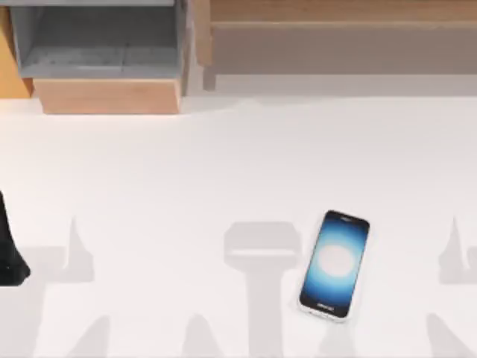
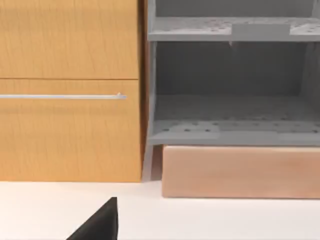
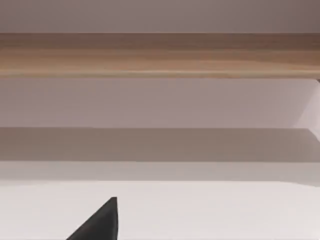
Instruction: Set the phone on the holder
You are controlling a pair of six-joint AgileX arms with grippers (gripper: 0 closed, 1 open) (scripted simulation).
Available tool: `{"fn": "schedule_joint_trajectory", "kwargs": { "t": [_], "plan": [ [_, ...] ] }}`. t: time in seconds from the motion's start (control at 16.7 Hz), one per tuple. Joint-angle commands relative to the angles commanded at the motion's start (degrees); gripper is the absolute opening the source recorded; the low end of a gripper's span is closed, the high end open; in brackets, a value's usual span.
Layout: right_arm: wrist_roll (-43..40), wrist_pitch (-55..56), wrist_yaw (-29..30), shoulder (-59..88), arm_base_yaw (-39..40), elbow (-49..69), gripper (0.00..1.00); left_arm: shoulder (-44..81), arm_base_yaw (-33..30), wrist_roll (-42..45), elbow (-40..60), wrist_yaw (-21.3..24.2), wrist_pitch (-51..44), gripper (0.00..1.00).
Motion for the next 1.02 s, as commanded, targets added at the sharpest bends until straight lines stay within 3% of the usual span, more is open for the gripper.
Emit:
{"fn": "schedule_joint_trajectory", "kwargs": {
  "t": [0.24,0.48,1.02],
  "plan": [
    [1.58,-1.13,0.00,1.75,1.52,1.70,1.00,0.00,0.00,0.00,0.00,0.00,0.00,1.00],
    [10.12,-7.57,0.24,12.63,9.01,11.33,1.00,0.00,0.00,0.00,0.00,0.00,0.00,1.00],
    [37.42,-33.84,1.07,63.82,29.26,45.93,1.00,0.00,0.00,0.00,0.00,0.00,0.00,1.00]
  ]
}}
